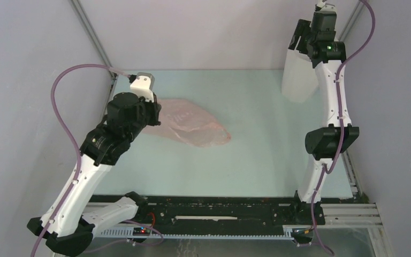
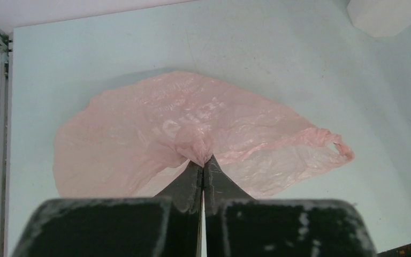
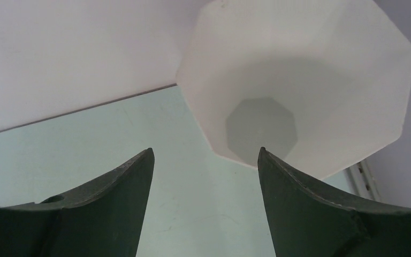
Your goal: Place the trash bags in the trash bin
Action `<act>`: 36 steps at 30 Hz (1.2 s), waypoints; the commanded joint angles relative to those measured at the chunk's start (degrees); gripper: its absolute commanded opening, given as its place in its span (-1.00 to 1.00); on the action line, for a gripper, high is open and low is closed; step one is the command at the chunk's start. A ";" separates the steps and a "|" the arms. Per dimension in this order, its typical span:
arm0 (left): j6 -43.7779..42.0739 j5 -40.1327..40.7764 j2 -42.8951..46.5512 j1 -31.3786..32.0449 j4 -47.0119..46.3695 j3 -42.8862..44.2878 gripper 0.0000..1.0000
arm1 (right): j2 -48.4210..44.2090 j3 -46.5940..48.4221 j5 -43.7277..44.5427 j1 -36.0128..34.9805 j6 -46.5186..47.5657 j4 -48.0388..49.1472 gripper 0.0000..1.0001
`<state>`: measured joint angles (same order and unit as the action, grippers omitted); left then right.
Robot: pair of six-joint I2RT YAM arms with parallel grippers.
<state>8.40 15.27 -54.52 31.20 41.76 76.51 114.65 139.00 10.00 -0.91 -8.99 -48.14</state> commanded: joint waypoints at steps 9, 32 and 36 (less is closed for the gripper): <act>-1.86 -0.30 -0.52 1.12 -0.47 0.38 -1.00 | 5.39 0.12 -0.59 0.47 11.60 1.25 0.60; -0.10 0.19 -0.13 1.06 0.21 1.63 -1.00 | 7.94 1.23 -0.43 -0.56 10.32 0.56 -0.76; 0.76 -0.54 -0.04 1.05 0.77 2.24 -1.00 | 3.73 -3.25 1.48 -4.44 11.23 -0.66 -0.98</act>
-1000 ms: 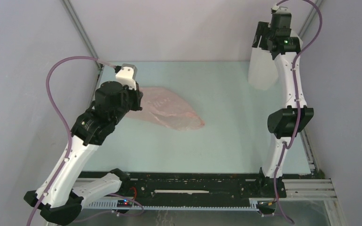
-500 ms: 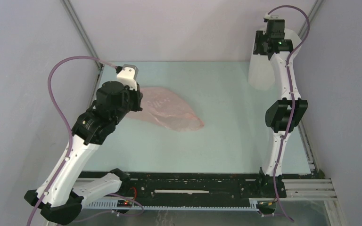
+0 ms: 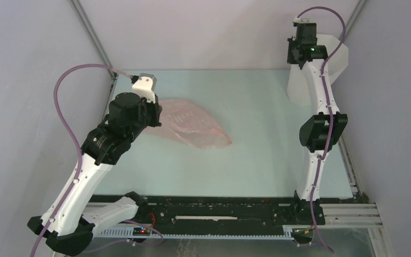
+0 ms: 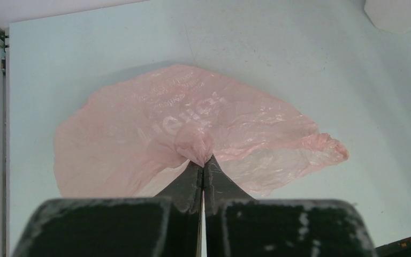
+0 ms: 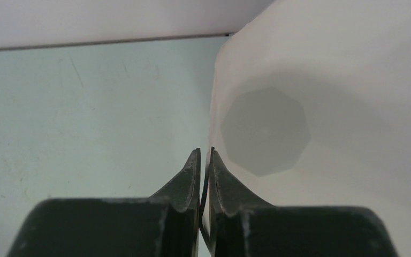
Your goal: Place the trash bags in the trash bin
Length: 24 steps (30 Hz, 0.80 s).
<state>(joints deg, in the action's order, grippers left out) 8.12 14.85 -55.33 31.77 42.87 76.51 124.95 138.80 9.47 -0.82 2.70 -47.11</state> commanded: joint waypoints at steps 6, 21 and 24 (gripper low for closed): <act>3.76 -1.60 2.23 0.46 -0.47 0.97 -1.00 | -14.28 -10.78 1.08 -10.70 -2.24 -4.35 -1.00; 6.37 -1.90 0.59 0.40 0.77 2.34 -1.00 | -23.38 -25.37 4.55 -36.22 -3.08 -14.12 -1.00; 6.82 -2.46 0.63 0.44 1.14 2.45 -1.00 | -25.02 -27.41 1.86 -36.62 -4.84 -13.50 -1.00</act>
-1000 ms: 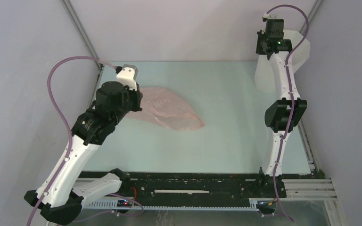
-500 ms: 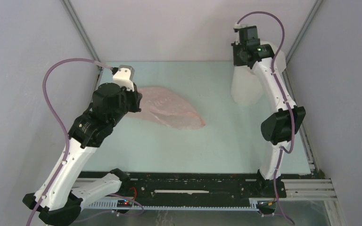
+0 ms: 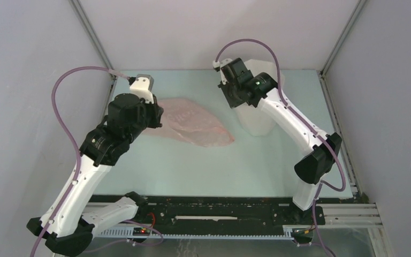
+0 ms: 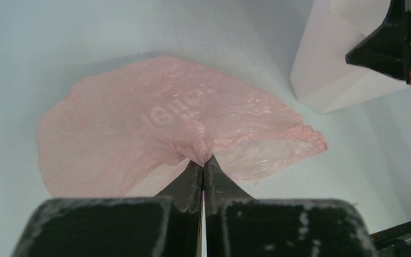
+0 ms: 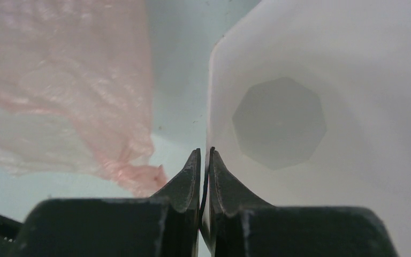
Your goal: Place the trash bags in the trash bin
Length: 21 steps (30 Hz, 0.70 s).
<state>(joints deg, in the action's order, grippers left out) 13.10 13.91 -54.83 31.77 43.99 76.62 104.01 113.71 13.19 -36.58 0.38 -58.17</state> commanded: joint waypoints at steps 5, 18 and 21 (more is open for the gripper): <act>1.60 0.12 0.25 0.42 0.93 3.55 -1.00 | -7.02 -2.63 -7.43 -1.59 -4.00 -2.09 -1.00; 3.59 -1.22 0.36 0.48 1.81 3.76 -1.00 | -11.52 -4.74 -6.37 -2.60 -7.46 -2.35 -0.43; 3.44 -0.99 0.25 0.48 2.25 4.28 -1.00 | -11.88 -2.74 -4.96 -2.70 -6.20 -4.18 -0.09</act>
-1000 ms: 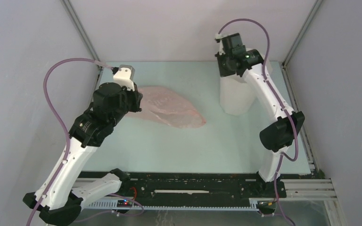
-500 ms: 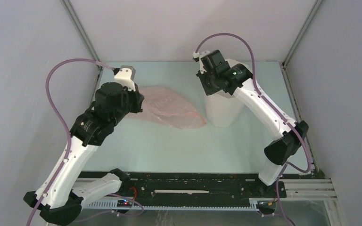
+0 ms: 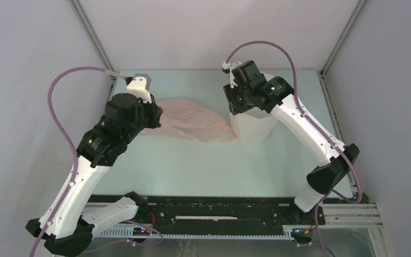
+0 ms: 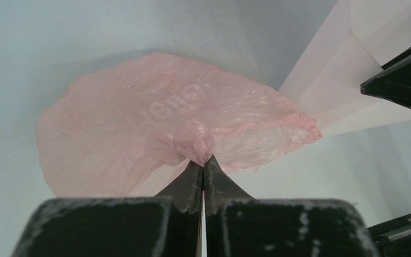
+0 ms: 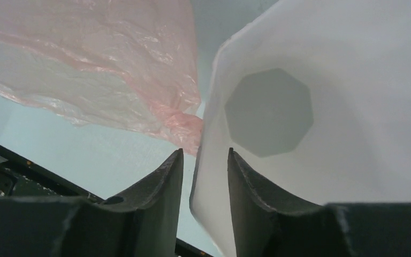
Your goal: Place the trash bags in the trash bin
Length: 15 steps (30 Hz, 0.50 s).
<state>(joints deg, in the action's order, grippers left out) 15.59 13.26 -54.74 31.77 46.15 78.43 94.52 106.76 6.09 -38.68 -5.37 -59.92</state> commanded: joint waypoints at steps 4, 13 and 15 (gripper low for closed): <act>0.71 -0.16 0.56 0.44 1.07 2.98 -1.00 | -2.41 7.96 4.55 -1.48 1.14 -4.89 0.27; 3.42 1.14 4.73 0.42 2.13 1.20 -1.00 | -2.01 12.03 -2.70 -12.92 10.55 3.89 0.89; 4.34 1.31 5.82 0.47 2.27 1.22 -1.00 | -2.74 7.50 -6.49 -16.90 14.38 9.72 0.92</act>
<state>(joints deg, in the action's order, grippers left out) 17.39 13.39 -51.62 31.77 48.21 78.43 93.19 119.61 7.09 -48.62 0.03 -60.14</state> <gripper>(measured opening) 0.005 0.948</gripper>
